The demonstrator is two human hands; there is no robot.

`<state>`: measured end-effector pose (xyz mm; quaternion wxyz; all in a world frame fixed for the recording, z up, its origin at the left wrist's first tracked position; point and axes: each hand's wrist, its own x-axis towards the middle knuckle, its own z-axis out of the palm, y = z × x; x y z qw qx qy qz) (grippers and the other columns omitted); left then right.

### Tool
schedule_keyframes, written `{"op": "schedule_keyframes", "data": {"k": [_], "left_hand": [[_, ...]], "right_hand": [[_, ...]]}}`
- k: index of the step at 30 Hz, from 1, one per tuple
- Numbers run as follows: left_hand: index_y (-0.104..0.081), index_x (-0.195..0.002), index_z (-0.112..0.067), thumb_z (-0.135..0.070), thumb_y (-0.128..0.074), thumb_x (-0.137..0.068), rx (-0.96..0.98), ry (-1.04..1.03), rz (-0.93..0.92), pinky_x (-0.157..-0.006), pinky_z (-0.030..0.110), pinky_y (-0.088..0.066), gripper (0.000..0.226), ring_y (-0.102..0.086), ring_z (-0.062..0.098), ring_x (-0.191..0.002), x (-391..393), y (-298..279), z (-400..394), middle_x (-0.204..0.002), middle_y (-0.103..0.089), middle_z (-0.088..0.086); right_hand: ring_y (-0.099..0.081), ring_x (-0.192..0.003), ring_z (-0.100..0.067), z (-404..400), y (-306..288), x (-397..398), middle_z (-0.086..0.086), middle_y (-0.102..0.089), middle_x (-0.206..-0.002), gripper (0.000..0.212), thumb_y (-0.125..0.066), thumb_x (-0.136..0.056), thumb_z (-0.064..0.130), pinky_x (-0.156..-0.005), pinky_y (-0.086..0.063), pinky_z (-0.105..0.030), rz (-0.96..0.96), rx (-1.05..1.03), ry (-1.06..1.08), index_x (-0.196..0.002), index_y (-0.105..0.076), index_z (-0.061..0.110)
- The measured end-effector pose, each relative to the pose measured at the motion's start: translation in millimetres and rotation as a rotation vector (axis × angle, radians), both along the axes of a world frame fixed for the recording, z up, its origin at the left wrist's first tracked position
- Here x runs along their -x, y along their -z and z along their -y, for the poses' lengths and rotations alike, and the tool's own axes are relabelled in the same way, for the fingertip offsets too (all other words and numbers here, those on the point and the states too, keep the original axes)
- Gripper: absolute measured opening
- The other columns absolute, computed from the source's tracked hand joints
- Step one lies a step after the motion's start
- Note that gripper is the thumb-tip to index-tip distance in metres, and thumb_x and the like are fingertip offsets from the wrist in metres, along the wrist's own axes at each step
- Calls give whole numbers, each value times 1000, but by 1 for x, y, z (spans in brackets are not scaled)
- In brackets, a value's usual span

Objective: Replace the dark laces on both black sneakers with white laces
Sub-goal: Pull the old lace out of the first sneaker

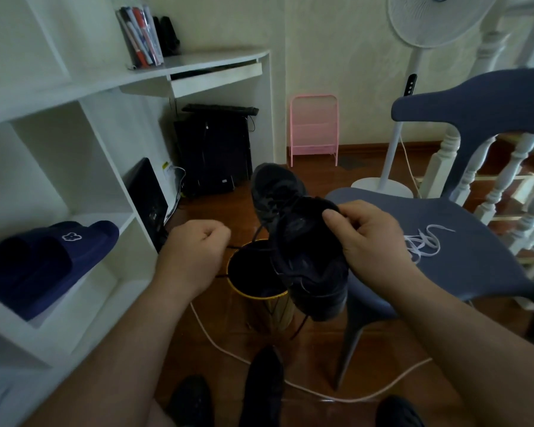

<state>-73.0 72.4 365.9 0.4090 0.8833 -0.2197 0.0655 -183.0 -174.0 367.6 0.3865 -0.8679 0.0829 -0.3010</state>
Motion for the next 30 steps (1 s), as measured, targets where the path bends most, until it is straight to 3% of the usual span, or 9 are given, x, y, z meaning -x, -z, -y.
{"op": "schedule_keyframes", "data": {"k": [3,5,8,10,16,19,23,28,30], "left_hand": [[-68,-83,-31,-76,-28,-101,-332,-131,-31,-78,41,-52,63,-62,20,-82,-4,4,0,-80,-64,-8],[-67,-104,-39,-75,-34,-100,-228,-75,79,-80,38,-53,49,-61,14,-93,-2,4,4,-98,-64,-11],[-63,-104,-40,-59,-55,-97,48,71,127,-70,28,-47,22,-60,5,-85,11,5,19,-95,-62,-12],[-60,-105,-42,-64,-59,-89,164,140,70,-70,25,-48,28,-60,8,-84,22,4,28,-94,-60,-10],[-60,-117,-42,-45,-67,-91,-17,89,277,-78,29,-51,27,-50,3,-95,30,3,37,-103,-47,-16],[-71,-114,-34,-36,-68,-92,-42,38,380,-79,35,-54,23,-53,12,-98,31,6,42,-104,-50,-11],[-76,-100,-32,-49,-66,-92,-85,19,407,-75,41,-54,21,-57,13,-89,29,7,45,-91,-55,-14],[-70,-86,-28,-36,-67,-93,6,99,376,-71,29,-48,11,-55,6,-81,33,8,48,-86,-55,-16],[-66,-82,-27,-30,-67,-93,62,133,319,-69,24,-46,11,-56,7,-79,36,9,49,-86,-55,-14]], "right_hand": [[-64,-76,-2,-3,2,4,10,-69,-76,19,-61,-102,35,-59,-44,-13,6,-122,-44,-88,-73,36],[-67,-74,-3,-7,2,4,12,-71,-75,18,-62,-102,34,-59,-48,-16,20,-163,-50,-90,-75,35],[-67,-74,0,-14,1,5,16,-71,-76,17,-62,-102,33,-58,-48,-16,43,-117,-43,-91,-75,35],[-68,-76,2,-19,-1,7,20,-71,-78,17,-63,-102,32,-60,-50,-16,51,-90,-56,-91,-73,41],[-65,-72,-6,-23,6,4,8,-69,-73,25,-59,-102,36,-63,-52,-36,63,105,-70,-92,-77,22],[-59,-69,-10,-29,12,2,4,-65,-70,36,-53,-101,40,-62,-48,-39,113,265,-65,-89,-75,14],[-57,-69,-10,-35,16,1,5,-61,-70,32,-55,-101,37,-63,-46,-37,134,331,-56,-85,-72,16],[-68,-80,-16,-40,18,0,3,-72,-89,19,-64,-97,31,-71,-56,-39,52,325,-46,-112,-66,21],[-65,-78,-20,-41,20,-3,3,-68,-84,20,-56,-96,37,-69,-54,-45,16,373,-50,-102,-65,21]]}}
